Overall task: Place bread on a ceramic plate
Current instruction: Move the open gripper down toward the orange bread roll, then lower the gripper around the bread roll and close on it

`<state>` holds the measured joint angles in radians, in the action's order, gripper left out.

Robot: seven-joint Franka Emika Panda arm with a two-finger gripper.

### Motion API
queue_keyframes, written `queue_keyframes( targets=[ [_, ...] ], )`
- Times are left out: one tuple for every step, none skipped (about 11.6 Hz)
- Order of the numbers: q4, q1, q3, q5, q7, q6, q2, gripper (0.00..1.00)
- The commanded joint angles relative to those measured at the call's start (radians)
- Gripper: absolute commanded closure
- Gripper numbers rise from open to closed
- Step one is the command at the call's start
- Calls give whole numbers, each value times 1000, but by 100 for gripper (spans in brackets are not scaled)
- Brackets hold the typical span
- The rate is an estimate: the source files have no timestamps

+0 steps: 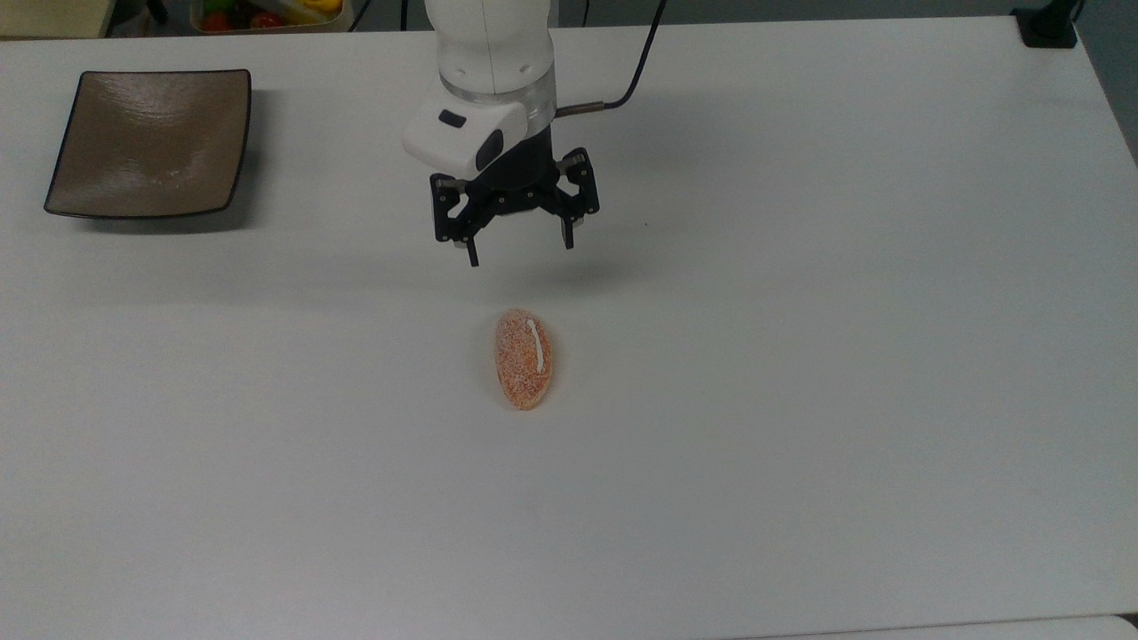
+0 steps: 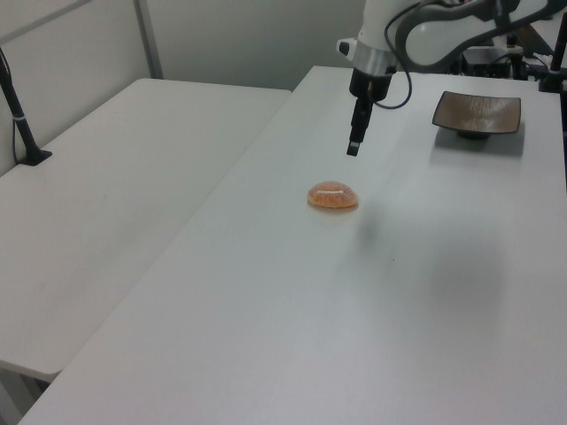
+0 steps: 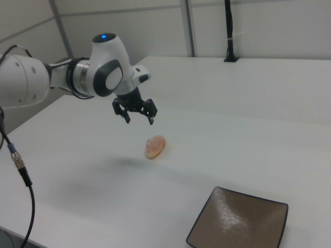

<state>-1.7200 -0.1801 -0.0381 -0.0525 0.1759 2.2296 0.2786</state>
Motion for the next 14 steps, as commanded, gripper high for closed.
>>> queue_keyframes(
  targets=[
    [2,-22,-8,17,10,114,59,0],
    [2,-24,-8,17,5,134,69,0],
    [3,-24,-8,19,5,137,82,0],
    [5,-24,-8,20,5,140,102,0],
    [17,-22,-8,19,5,142,123,0],
    [26,-21,-8,19,5,142,140,0],
    [29,-21,-9,19,5,153,158,0],
    [30,-16,-9,19,5,188,169,0],
    [30,-13,-9,19,4,208,181,0],
    [30,-12,-9,20,4,209,191,0],
    [31,-12,-9,20,4,211,204,0],
    [31,-4,-9,19,2,211,218,0],
    [33,7,-9,19,4,211,224,0],
    [33,8,-9,20,4,212,232,0]
  ],
)
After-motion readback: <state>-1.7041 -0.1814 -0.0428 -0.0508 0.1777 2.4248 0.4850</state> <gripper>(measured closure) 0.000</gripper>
